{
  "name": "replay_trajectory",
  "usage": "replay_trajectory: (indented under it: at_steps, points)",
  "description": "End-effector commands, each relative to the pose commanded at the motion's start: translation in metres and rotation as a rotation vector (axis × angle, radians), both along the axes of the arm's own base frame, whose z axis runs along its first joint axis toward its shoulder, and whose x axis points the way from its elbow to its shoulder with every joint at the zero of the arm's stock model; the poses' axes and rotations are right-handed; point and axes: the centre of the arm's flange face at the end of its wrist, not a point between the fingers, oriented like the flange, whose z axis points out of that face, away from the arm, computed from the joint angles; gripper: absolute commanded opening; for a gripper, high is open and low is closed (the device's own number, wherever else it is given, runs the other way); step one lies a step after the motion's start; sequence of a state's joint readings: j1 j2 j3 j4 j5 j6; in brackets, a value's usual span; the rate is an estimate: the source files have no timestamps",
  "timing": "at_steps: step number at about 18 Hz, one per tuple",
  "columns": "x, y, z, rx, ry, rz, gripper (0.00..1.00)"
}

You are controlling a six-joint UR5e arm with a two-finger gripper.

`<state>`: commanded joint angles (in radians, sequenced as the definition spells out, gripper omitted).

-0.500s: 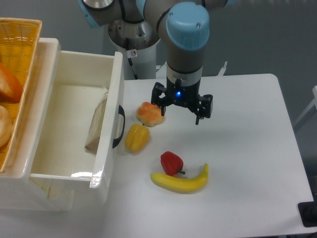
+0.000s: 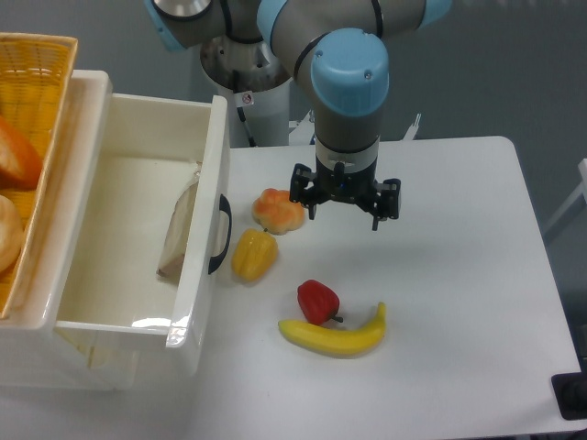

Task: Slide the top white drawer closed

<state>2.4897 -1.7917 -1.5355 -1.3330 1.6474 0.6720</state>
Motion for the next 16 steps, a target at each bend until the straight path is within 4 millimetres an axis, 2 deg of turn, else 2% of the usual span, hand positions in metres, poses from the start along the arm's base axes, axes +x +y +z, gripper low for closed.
replay_trajectory:
  at_steps: [5, 9, 16]
  points:
    - [0.004, -0.002, -0.011, -0.031, 0.003, 0.029, 1.0]
    - [0.007, -0.003, -0.029, -0.053, -0.023, 0.03, 1.0]
    - [0.002, 0.003, -0.048, -0.063, -0.057, 0.049, 1.0]
